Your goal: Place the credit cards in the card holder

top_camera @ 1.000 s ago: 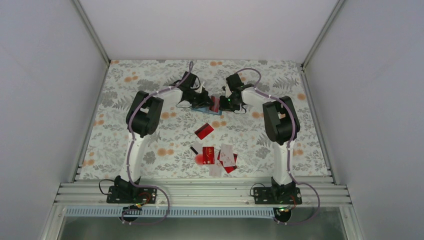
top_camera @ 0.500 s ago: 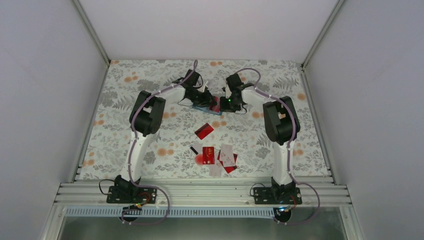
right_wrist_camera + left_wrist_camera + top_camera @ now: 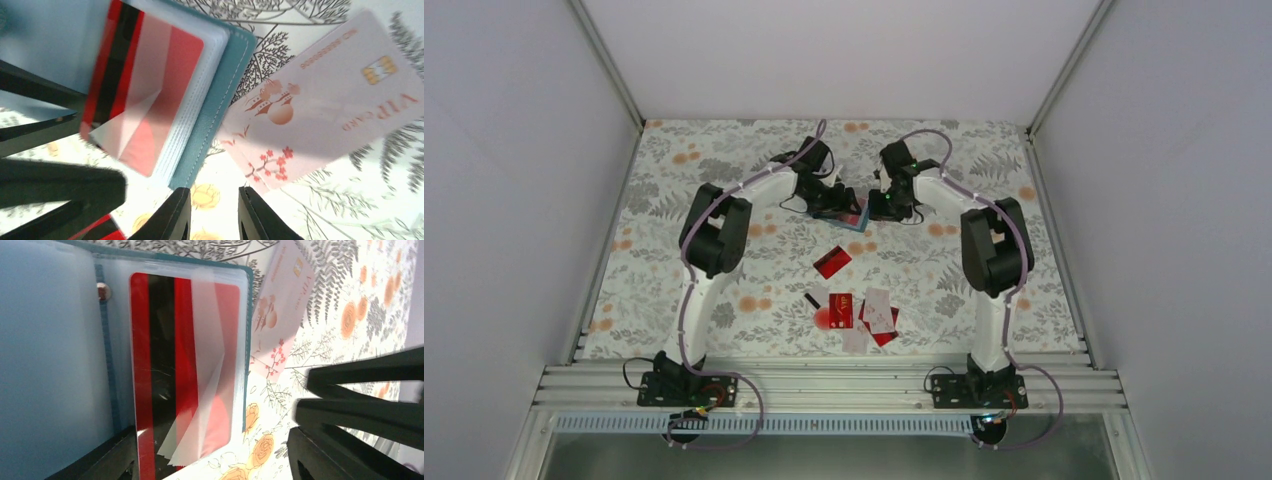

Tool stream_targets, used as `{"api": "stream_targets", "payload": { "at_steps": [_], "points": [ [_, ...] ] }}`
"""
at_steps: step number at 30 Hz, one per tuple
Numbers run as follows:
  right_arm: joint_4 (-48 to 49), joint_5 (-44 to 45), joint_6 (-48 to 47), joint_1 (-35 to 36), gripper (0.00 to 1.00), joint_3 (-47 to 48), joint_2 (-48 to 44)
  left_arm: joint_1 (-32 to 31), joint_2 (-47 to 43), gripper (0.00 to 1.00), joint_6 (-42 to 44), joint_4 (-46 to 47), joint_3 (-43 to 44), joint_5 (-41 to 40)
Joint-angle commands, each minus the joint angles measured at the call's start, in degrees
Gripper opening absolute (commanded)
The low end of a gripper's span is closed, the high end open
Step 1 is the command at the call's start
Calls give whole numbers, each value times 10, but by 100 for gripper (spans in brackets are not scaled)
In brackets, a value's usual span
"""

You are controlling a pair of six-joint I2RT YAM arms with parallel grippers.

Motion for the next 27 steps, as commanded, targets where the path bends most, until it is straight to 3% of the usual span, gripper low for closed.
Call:
{"api": "stream_targets", "payload": {
  "at_steps": [1,9,15,21,27],
  "points": [
    [-26,28,10,-1,26,6,-68,-4,-14,75,20,-103,9,-74],
    [-18,24,49,-3,30,-51,-148,-5,-92,90,65,-140,26,-193],
    [8,-9,82,-3,36,-97,-186,-5,-112,89,151,-131,18,-234],
    [8,-9,61,-11,39,-103,-204,-8,-115,84,217,-80,-9,-380],
    [-3,-51,21,-30,39,-85,-181,-19,-27,82,253,-143,109,-494]
  ]
}}
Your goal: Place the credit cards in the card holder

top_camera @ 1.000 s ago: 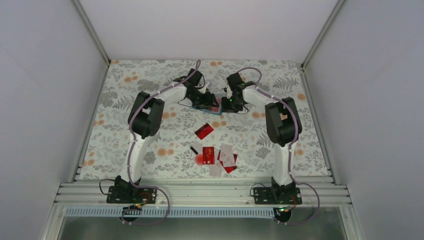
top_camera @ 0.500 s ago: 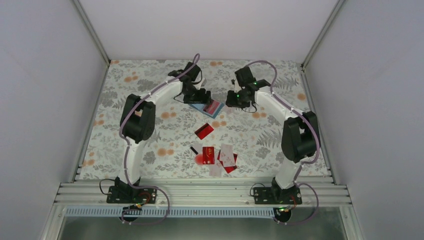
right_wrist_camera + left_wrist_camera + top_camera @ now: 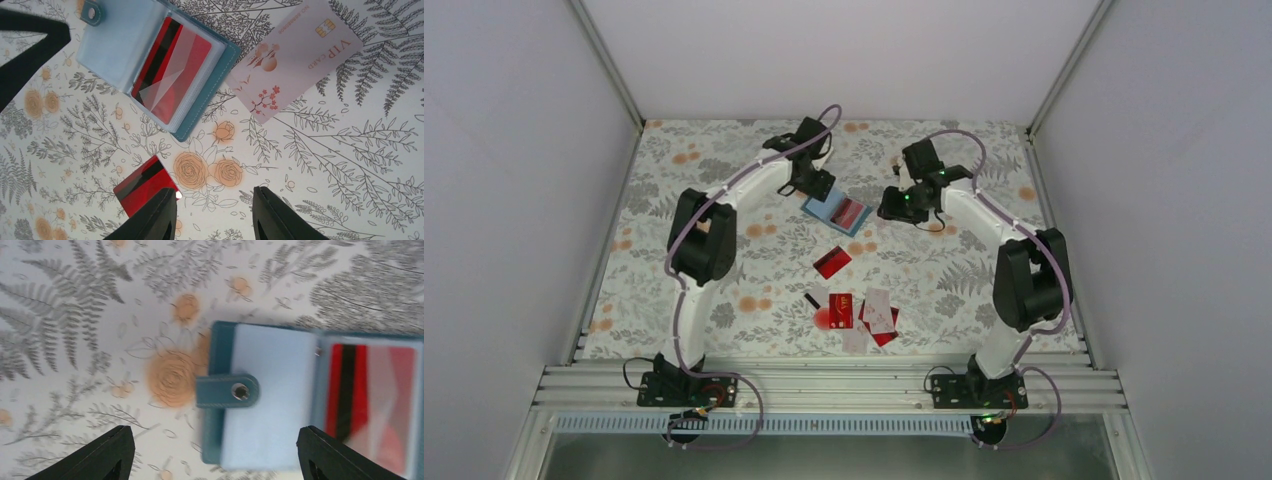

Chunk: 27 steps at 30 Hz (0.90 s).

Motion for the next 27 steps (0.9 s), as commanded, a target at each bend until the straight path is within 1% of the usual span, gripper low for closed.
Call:
{"api": "stream_targets", "payload": {
  "at_steps": [1,3,5,9,15,17,21,27],
  "points": [
    [0,-36,-37,-18,39,16,1,-10,76,81,30,-49,102,-105],
    [-1,-40,-43,-22,39,10,-3,-14,113,80,21,-73,167,-99],
    [-2,-45,-49,-28,39,1,-6,-22,133,80,20,-77,195,-97],
    [-13,-45,-55,-34,39,0,-10,-38,138,78,17,-72,184,-123],
    [-33,-37,-39,-39,39,26,1,-44,142,63,-1,-81,176,-183],
    [-45,-35,-40,-39,39,37,6,-47,145,60,3,-84,177,-196],
    [-53,-28,-43,-39,39,44,7,-51,146,59,2,-81,165,-201],
    [-56,-25,-45,-39,39,54,14,-56,160,61,5,-84,182,-176]
  ]
}}
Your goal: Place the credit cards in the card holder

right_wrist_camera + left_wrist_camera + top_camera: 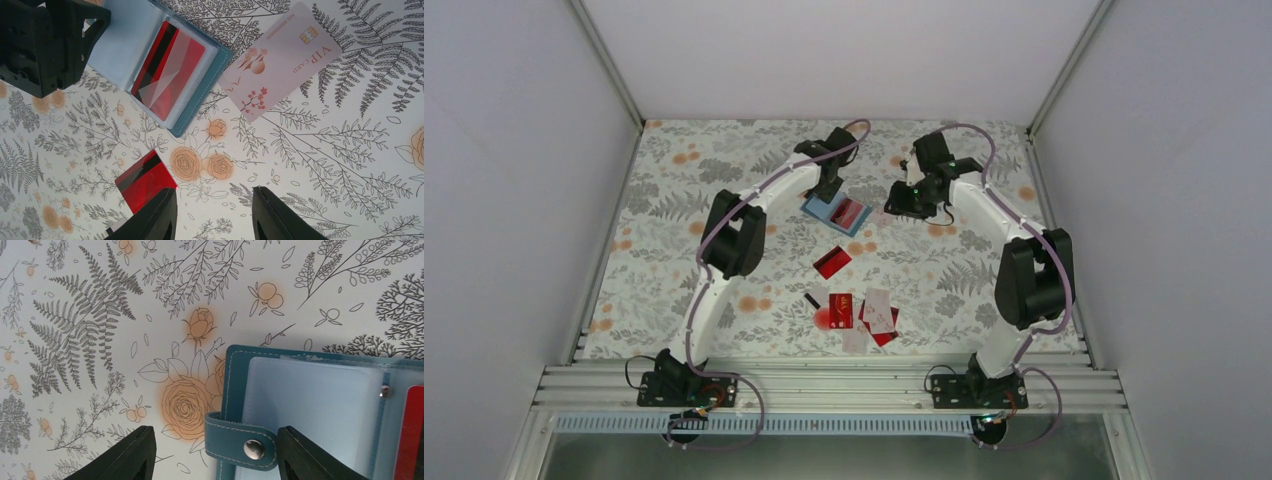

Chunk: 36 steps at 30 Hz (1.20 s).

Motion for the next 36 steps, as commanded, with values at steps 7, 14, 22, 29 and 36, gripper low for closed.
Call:
{"api": "stream_targets", "payload": {
  "at_steps": [7,14,22,29,36],
  "points": [
    [-10,10,-6,-4,39,28,15,-24,14,72,-8,-12,16,1],
    [-13,15,-16,-5,39,31,15,-24,32,67,-20,-23,17,-75],
    [-12,12,-18,-8,38,31,18,-22,46,62,-21,-19,14,-88],
    [-15,17,-16,-8,38,31,16,-20,58,55,-23,-20,43,-94],
    [-18,19,-16,-8,38,34,15,-16,58,49,-25,-20,60,-105]
  ]
}}
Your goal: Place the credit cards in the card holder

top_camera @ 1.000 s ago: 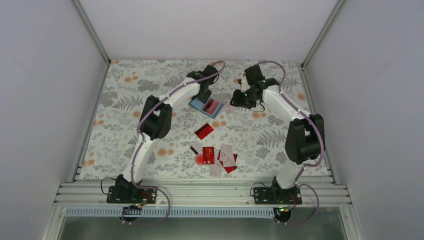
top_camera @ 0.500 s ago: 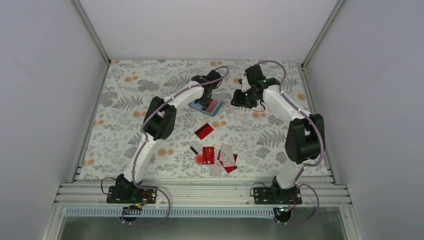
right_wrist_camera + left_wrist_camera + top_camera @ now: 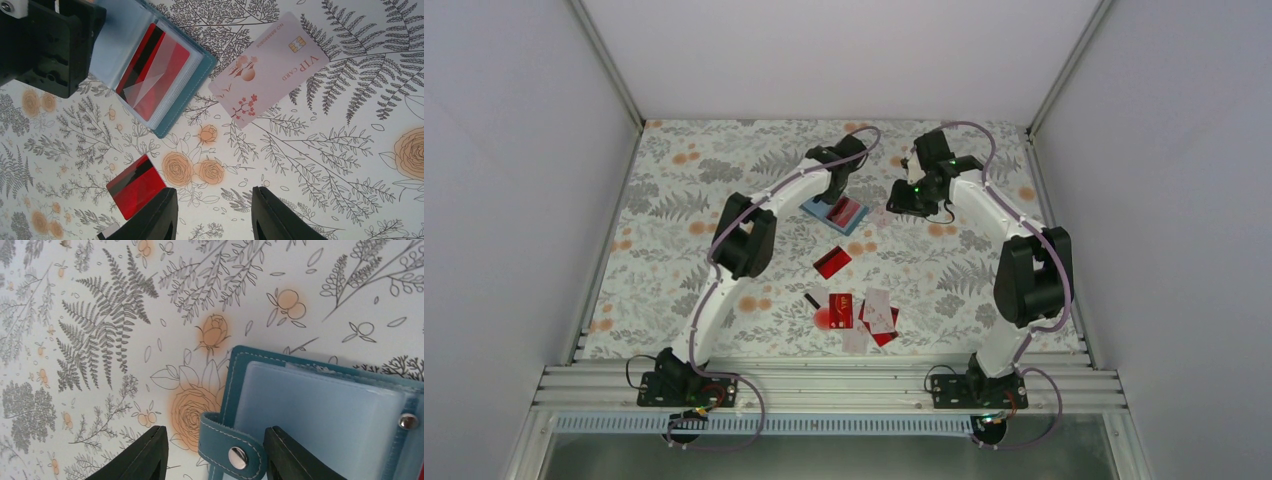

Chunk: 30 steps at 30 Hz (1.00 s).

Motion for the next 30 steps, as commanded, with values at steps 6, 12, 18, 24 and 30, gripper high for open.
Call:
{"api": "stream_targets", "payload": {
  "at_steps": [6,12,18,24,30],
  "points": [
    [-14,7,-4,-4,38,22,9,7,19,44,-4,-8,27,-23],
    [-16,9,-3,-3,37,23,8,9,21,31,-4,-6,28,-18],
    [-15,13,0,-4,37,21,5,11,23,11,-3,-5,29,-9],
    [-13,13,3,-3,37,19,7,11,7,2,-15,-19,18,15],
    [9,-4,12,-3,37,3,8,11,-63,2,-62,-25,-76,47]
  ]
}}
